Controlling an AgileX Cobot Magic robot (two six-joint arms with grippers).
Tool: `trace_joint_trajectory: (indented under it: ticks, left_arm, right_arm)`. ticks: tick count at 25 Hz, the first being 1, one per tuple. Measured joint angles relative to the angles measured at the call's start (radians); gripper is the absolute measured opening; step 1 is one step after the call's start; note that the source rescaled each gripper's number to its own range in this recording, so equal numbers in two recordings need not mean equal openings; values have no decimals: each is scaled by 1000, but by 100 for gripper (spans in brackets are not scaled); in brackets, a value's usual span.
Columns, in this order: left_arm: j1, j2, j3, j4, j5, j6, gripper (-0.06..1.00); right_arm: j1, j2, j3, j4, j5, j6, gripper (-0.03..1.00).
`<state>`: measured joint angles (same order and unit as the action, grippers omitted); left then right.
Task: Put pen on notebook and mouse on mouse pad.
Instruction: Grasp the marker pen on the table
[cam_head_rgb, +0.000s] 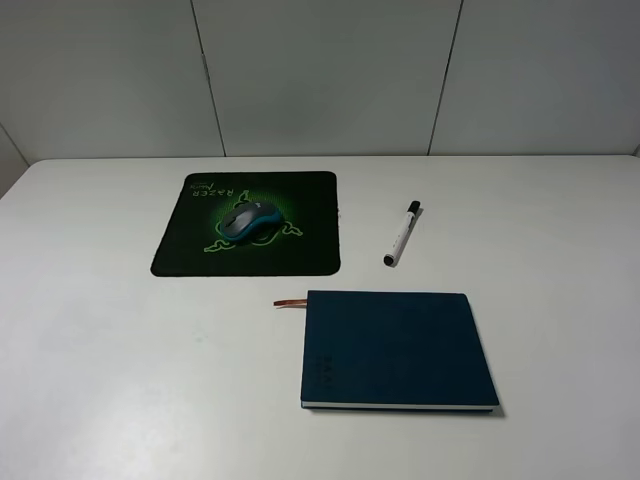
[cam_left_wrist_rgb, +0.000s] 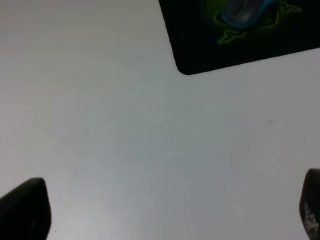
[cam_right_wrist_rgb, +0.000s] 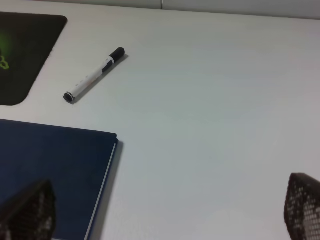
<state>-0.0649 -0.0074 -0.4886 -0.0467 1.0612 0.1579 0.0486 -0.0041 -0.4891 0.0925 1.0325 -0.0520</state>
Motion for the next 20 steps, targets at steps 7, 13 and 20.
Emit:
trace_joint_trajectory:
  ticks: [7,13,20]
  left_arm:
    - [0,0,0,0,0,0,100]
    - [0,0,0,0,0,0,100]
    - [0,0,0,0,0,0,100]
  right_arm:
    - [0,0,0,0,0,0,100]
    - [0,0,0,0,0,0,100]
    - [0,0,0,0,0,0,100]
